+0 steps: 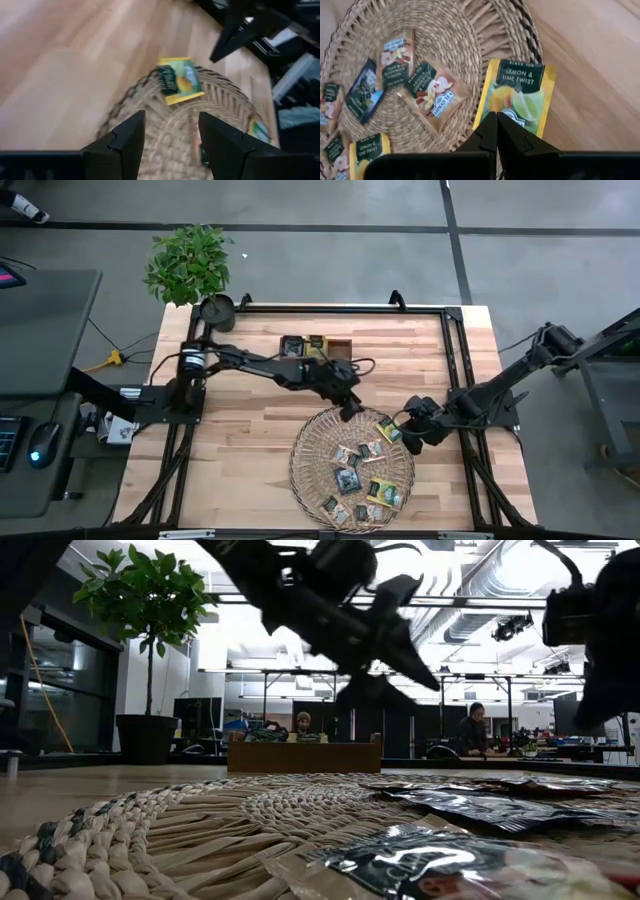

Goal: Pick & Place Tea
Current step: Put the yellow tea bag in the middle section of the wooden organizer

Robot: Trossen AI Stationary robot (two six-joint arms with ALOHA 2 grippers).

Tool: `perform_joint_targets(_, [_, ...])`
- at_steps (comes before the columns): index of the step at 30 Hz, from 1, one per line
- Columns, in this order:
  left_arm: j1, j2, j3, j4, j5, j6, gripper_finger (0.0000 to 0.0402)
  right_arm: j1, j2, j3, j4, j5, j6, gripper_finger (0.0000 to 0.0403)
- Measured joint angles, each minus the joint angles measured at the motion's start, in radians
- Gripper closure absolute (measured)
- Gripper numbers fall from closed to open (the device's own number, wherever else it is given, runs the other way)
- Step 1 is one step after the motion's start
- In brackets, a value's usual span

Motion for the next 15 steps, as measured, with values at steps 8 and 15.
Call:
perform_joint_targets(8, [-0.022,0.145,0.235,-0.114,0.015,0.0,0.022,0.034,0.072,-0.019,0.041,0.011,0.041,0.0403])
perform_joint_targets(15, [-0.025,0.207,0.35,-0.178,0.042,0.002,0.022,0.035,0.199,-0.019,0.126,-0.009,0.055,0.0403])
